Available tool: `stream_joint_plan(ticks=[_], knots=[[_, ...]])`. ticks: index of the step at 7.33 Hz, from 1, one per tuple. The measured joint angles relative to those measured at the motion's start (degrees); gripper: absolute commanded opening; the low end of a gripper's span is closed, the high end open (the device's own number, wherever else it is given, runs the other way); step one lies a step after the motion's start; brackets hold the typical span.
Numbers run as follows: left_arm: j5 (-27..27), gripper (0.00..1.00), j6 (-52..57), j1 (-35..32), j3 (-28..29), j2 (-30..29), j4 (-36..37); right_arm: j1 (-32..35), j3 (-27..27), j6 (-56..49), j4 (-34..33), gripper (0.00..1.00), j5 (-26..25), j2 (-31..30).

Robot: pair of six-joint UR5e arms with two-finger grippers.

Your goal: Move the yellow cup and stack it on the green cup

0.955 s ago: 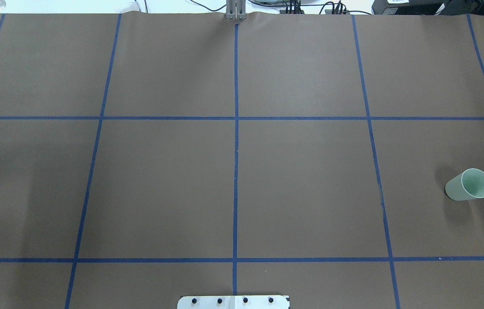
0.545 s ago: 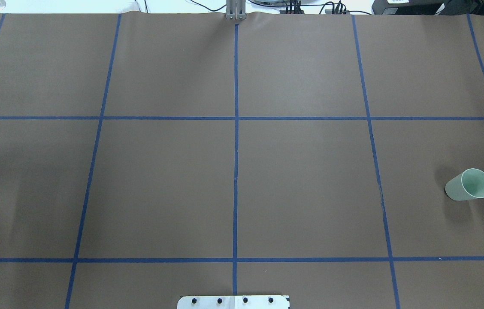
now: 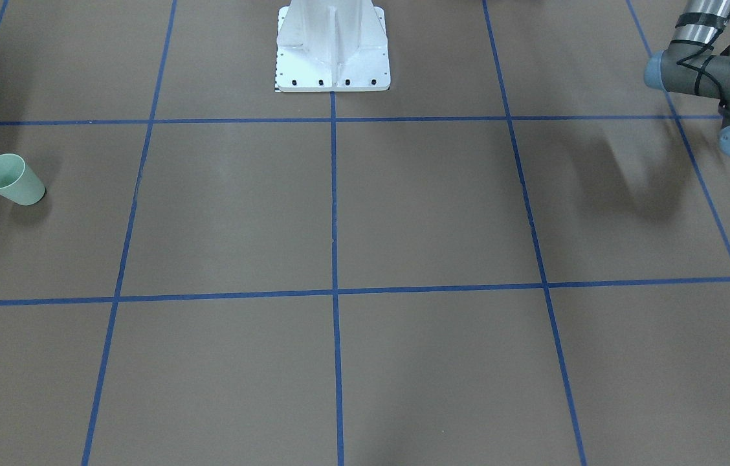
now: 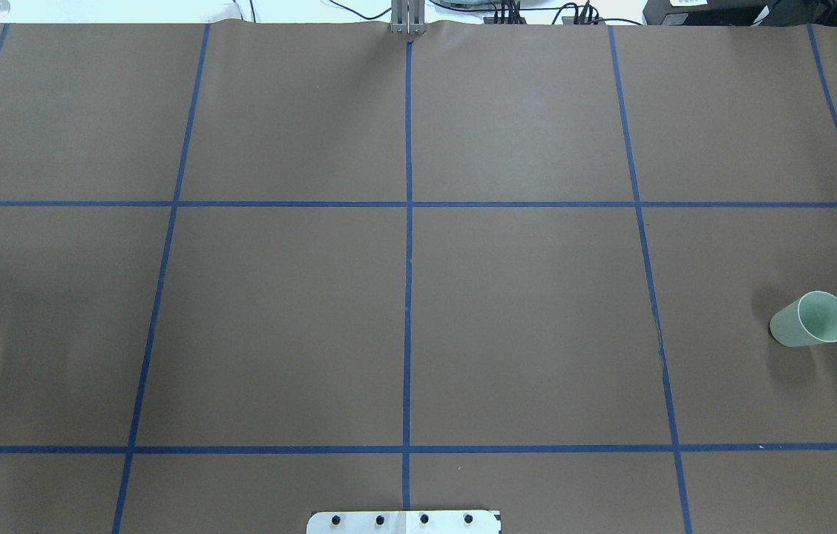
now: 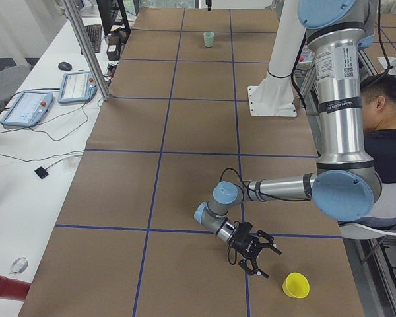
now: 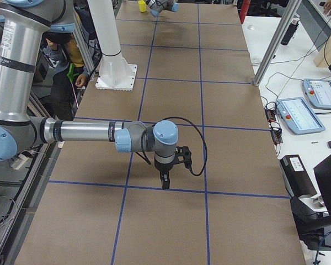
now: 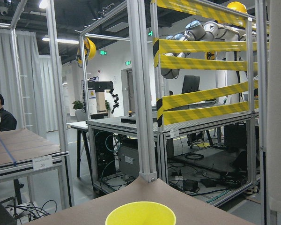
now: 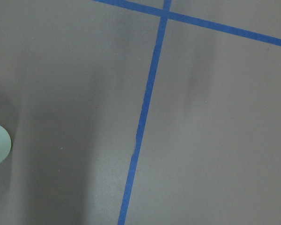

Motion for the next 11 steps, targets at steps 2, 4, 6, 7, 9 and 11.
stream_joint_plan(ticks=[2, 4, 6, 7, 9, 11], knots=[[-2.58, 1.00, -0.02, 0.41, 1.07, 0.14, -2.60, -0.16, -0.05, -0.02, 0.61, 1.00, -0.06, -0.03], [-3.52, 1.00, -0.02, 1.04, 4.83, 0.27, -7.43, -0.26, -0.06, -0.04, 0.85, 1.00, -0.06, -0.02], [-5.23, 1.00, -0.08, 1.54, 8.07, 0.46, -10.37, -0.51, -0.01, 0.02, 0.94, 1.00, 0.00, 0.00], [-6.78, 1.00, -0.31, 1.94, 8.97, 0.59, -10.72, -0.83, 0.04, 0.04, 0.97, 1.00, 0.01, 0.02], [-9.72, 1.00, -0.74, 2.66, 10.69, 0.72, -11.07, -1.23, 0.10, 0.03, 1.01, 1.00, 0.02, 0.07], [-11.32, 1.00, -2.03, 3.33, 12.97, 0.85, -12.89, -1.42, 0.10, 0.03, 0.96, 1.00, 0.00, 0.09]])
